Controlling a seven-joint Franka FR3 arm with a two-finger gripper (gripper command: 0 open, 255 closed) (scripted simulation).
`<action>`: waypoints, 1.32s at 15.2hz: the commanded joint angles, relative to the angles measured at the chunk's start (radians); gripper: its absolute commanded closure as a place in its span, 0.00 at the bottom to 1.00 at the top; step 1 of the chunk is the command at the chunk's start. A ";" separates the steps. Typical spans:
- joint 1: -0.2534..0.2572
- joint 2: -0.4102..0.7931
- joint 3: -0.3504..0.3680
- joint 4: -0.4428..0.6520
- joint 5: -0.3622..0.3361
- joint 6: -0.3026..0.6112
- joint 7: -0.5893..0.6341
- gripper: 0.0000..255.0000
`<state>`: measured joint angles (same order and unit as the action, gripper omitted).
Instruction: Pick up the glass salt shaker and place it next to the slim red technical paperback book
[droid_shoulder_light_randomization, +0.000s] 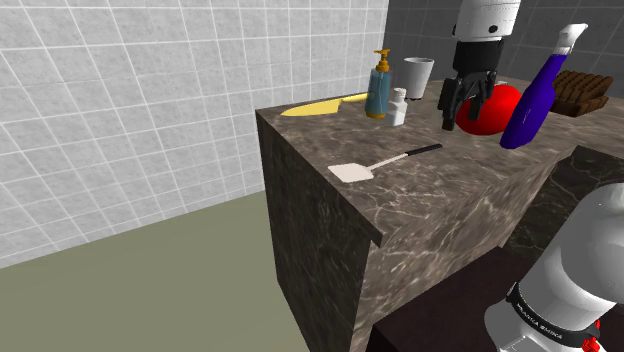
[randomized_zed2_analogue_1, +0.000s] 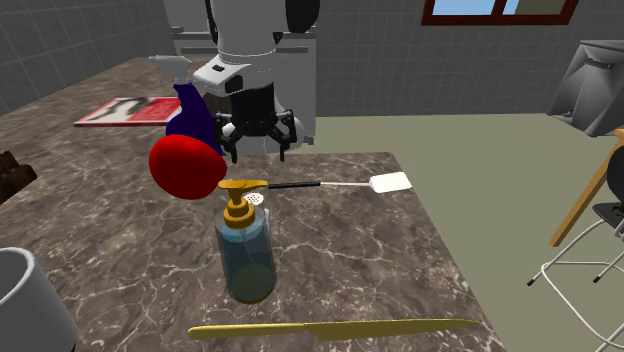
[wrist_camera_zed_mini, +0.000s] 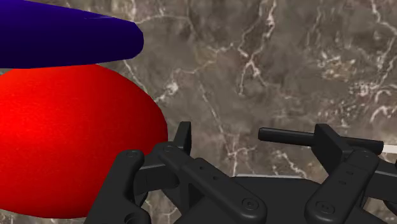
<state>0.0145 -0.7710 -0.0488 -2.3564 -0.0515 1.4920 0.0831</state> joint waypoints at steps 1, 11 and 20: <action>0.000 0.000 0.000 0.000 0.000 0.000 0.000 0.00; -0.021 0.297 0.048 0.253 -0.052 0.176 0.091 0.00; -0.029 0.359 0.051 0.240 -0.073 0.280 0.114 0.00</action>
<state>-0.0141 -0.4117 0.0030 -2.1017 -0.1240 1.7568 0.1964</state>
